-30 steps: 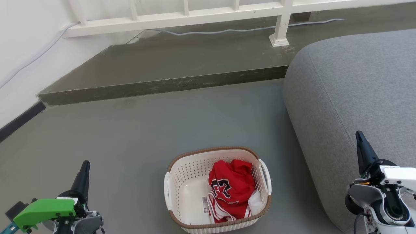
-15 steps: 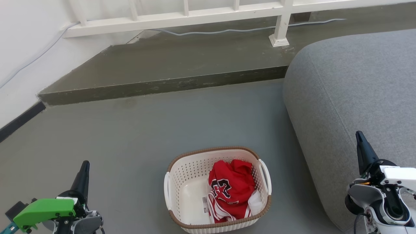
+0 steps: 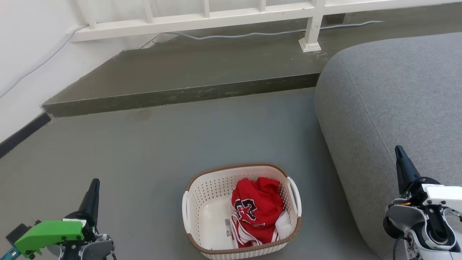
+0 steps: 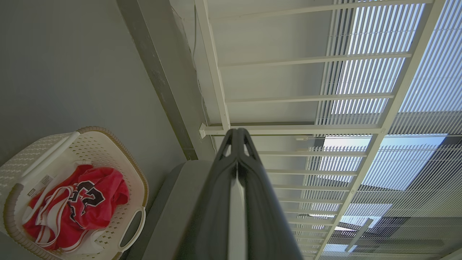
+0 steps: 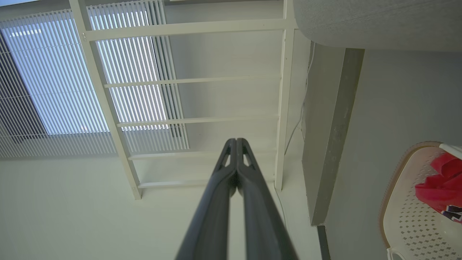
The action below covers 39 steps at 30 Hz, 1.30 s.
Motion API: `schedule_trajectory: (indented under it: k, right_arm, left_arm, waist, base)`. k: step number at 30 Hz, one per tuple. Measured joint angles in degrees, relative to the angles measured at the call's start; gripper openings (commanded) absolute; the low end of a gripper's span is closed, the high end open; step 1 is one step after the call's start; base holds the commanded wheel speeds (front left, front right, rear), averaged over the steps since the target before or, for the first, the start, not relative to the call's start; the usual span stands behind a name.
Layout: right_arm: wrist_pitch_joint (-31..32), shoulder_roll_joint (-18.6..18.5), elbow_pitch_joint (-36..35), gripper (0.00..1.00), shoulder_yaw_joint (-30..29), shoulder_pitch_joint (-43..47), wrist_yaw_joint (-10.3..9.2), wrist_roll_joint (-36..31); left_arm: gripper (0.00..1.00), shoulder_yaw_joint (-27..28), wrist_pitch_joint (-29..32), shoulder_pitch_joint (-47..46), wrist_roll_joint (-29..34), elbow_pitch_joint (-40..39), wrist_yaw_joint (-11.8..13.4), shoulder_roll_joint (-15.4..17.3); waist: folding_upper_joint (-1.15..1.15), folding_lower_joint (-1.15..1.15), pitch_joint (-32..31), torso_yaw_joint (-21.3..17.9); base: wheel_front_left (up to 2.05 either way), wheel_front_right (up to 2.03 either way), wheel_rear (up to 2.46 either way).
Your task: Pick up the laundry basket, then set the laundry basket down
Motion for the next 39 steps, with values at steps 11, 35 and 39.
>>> schedule_trajectory:
  k: [11,35,39]
  right_arm:
    - [0.0,0.0,0.0,0.0,0.0,0.0,0.01,0.0]
    - [0.3,0.1,0.0,0.0,-0.2,0.0,0.01,0.0]
    - [0.3,0.1,0.0,0.0,-0.2,0.0,0.01,0.0]
  left_arm:
    - [0.0,0.0,0.1,0.0,0.0,0.0,0.0,0.0]
    - [0.0,0.2,0.1,0.0,0.0,0.1,-0.1,0.0]
    - [0.0,0.2,0.1,0.0,0.0,0.1,-0.1,0.0]
  waist:
    - [0.0,0.0,0.0,0.0]
    - [0.0,0.0,0.0,0.0]
    - [0.0,0.0,0.0,0.0]
  base:
    - [0.0,0.0,0.0]
    - [0.0,0.0,0.0]
    - [0.0,0.0,0.0]
